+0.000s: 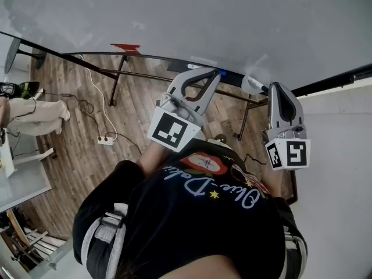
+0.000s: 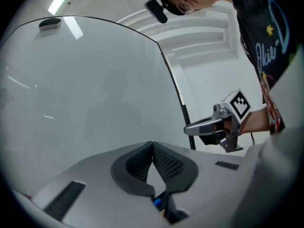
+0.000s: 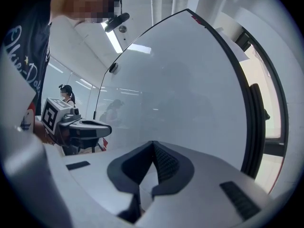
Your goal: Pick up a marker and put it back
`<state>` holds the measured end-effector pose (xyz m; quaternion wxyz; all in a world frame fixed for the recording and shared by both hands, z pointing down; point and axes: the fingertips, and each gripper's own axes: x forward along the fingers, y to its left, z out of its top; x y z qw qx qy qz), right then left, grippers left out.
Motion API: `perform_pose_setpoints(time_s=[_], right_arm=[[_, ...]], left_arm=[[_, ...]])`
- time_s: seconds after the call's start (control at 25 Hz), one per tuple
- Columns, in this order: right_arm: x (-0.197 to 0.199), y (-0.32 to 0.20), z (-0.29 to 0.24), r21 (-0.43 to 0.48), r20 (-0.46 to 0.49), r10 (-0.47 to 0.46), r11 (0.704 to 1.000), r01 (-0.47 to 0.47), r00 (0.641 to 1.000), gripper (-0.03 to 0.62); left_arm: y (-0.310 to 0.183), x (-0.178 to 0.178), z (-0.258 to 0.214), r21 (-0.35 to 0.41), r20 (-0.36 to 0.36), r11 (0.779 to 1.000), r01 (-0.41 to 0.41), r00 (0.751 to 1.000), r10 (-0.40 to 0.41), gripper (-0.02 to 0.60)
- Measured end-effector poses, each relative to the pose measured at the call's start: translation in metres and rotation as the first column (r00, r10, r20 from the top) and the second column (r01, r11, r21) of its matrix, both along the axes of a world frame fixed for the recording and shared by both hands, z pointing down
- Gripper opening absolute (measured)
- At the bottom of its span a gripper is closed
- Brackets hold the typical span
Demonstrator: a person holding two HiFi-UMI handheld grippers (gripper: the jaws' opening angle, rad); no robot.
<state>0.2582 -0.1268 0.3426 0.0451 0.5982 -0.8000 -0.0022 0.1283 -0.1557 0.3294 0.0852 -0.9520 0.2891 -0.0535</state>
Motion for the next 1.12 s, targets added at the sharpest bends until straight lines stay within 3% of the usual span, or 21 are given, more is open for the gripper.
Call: perform_pose_setpoints(time_s=[1.12], right_arm=[[-0.0013, 0.0050, 0.0000, -0.010, -0.010, 0.008, 1.000, -0.009, 1.000, 0.000]], left_arm=[[0.0034, -0.0013, 0.0010, -0.008, -0.002, 1.000, -0.009, 1.000, 0.009, 0.003]])
